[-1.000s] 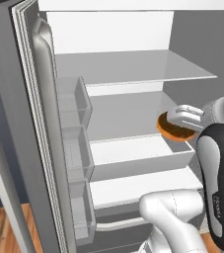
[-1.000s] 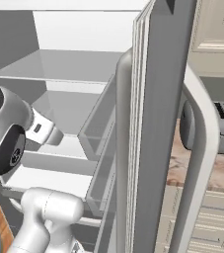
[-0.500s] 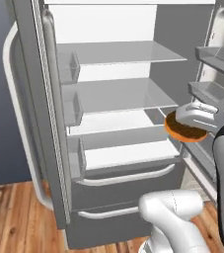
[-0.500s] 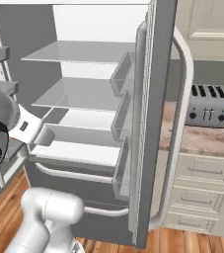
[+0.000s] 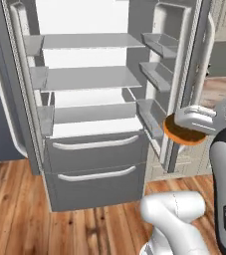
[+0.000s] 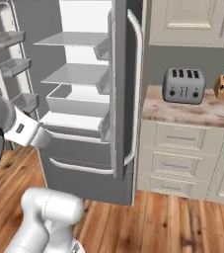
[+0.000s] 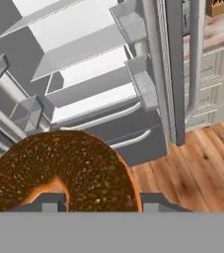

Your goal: Take the cake and donut from the fridge and place them on the empty tray on the dining counter.

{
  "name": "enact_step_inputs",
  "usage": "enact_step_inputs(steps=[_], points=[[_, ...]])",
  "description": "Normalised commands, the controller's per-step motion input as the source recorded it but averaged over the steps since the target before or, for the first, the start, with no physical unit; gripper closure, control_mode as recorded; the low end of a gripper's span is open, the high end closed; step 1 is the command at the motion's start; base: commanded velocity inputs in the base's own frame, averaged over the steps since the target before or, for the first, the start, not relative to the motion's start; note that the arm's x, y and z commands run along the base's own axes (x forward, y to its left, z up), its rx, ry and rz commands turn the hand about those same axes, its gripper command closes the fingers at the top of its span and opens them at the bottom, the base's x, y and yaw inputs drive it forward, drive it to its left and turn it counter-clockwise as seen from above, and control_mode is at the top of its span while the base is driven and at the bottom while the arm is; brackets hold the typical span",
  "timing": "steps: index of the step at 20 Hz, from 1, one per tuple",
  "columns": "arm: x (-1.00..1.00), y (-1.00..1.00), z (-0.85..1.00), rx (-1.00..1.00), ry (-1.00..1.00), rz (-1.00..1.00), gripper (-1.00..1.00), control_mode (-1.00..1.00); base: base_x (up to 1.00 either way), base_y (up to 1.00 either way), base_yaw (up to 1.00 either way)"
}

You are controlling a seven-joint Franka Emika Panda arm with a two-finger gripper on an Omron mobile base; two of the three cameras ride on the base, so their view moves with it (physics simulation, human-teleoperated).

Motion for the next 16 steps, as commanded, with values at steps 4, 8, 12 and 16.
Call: enact_step_inputs(steps=[4,8,12,16], points=[[0.0,0.0,0.0,0.0,0.0,0.0,1.0,1.0,-0.79,-1.0,0.01],[0.0,0.0,0.0,0.0,0.0,0.0,1.0,1.0,-0.09,-0.85,-0.65],[0.0,0.0,0.0,0.0,0.0,0.0,1.0,1.0,-0.17,-0.88,-0.65],[0.0,0.0,0.0,0.0,0.0,0.0,1.0,1.0,-0.15,-0.97,-0.65]])
